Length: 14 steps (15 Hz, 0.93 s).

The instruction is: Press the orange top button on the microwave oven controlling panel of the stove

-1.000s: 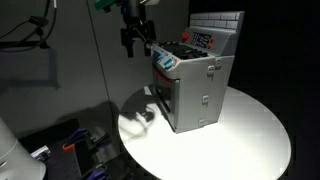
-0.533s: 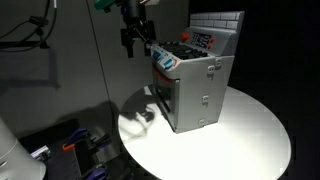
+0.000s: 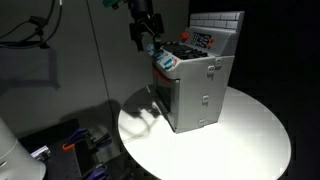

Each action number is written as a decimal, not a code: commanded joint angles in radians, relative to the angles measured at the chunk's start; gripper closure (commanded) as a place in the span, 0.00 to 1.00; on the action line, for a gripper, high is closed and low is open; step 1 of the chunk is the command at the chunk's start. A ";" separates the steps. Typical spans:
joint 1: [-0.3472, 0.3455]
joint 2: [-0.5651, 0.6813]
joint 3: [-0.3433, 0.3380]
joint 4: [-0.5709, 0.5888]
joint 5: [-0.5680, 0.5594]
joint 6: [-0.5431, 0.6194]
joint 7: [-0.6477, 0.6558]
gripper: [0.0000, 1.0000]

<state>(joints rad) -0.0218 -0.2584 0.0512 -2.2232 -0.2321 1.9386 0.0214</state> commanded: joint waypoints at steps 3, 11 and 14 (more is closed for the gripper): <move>-0.005 0.053 -0.023 0.116 0.020 0.063 0.083 0.00; -0.027 0.110 -0.044 0.214 0.018 0.232 0.244 0.00; -0.033 0.122 -0.049 0.222 0.021 0.280 0.291 0.00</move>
<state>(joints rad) -0.0459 -0.1622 0.0053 -2.0370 -0.2264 2.1902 0.2698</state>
